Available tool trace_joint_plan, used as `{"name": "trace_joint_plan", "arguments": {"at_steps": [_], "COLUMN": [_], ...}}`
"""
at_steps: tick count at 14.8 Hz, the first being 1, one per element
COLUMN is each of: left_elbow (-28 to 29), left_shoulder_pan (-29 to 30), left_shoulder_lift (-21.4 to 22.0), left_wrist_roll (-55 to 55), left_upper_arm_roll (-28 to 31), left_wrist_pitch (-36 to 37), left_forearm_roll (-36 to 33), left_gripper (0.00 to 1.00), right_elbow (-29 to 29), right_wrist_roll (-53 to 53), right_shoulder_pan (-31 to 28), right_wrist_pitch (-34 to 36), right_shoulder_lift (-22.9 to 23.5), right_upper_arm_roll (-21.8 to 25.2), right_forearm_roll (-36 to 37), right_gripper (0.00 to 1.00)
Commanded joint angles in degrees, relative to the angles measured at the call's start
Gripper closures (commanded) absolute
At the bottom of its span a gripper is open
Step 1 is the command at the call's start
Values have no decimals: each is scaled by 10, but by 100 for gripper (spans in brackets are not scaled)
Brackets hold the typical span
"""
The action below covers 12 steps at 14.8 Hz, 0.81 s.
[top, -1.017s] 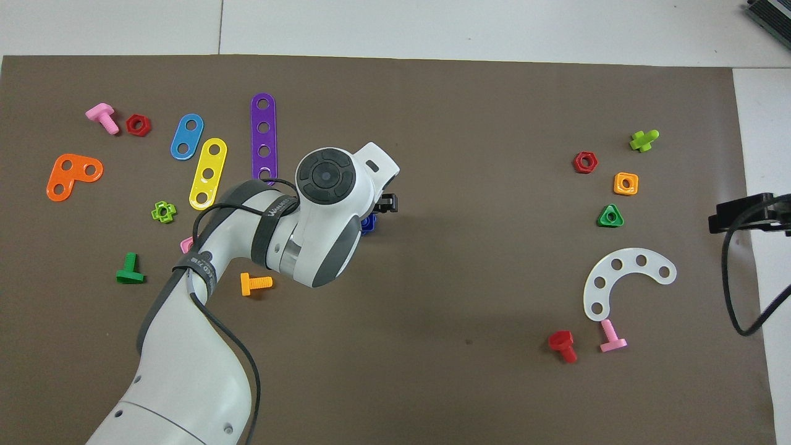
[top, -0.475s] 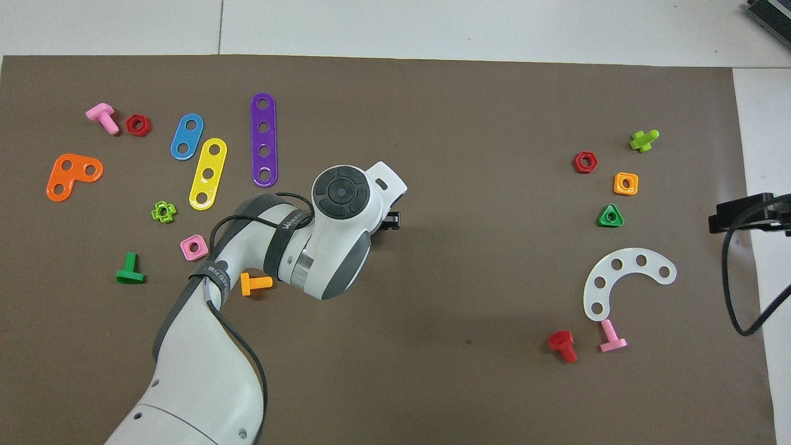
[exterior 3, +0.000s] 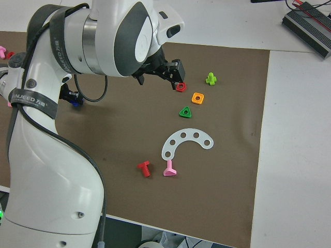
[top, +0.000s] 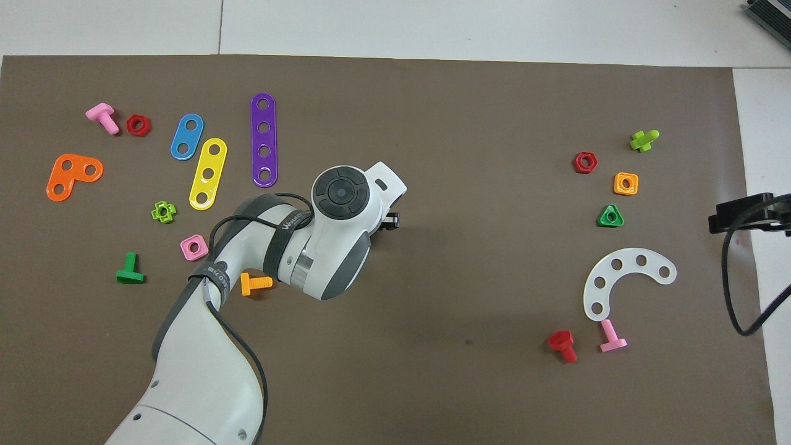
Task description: Unscrew and place screws in storage area
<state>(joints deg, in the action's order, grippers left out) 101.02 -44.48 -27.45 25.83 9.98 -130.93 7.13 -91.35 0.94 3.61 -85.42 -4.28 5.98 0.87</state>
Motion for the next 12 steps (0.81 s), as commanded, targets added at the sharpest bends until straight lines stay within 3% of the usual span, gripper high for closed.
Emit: {"name": "trace_joint_plan", "arguments": {"at_steps": [1,5,10,12], "left_elbow": [15,-2,-35,-84], "left_shoulder_pan": [-5,-2,3,14], "left_shoulder_lift": [13,12,8,-4], "left_wrist_roll": [-6,-6,-6,-6], "left_upper_arm_roll": [7,7,7,7], "left_wrist_pitch": [-5,18,45,94], "left_forearm_roll": [5,4,10,14], "left_gripper": [50,65,70,70], "right_elbow": [-12,-12,-12,-12], "right_wrist_roll": [6,6,6,6], "right_shoulder_pan": [-1,-1,-1,-1], "right_wrist_pitch": [-4,-4,-4,-4], "right_shoulder_lift": [-11,-12,-11,-11], "right_upper_arm_roll": [-1,-2,-1,-1], "right_forearm_roll": [-10,-10,-10,-10], "right_gripper": [0,0,0,0]}}
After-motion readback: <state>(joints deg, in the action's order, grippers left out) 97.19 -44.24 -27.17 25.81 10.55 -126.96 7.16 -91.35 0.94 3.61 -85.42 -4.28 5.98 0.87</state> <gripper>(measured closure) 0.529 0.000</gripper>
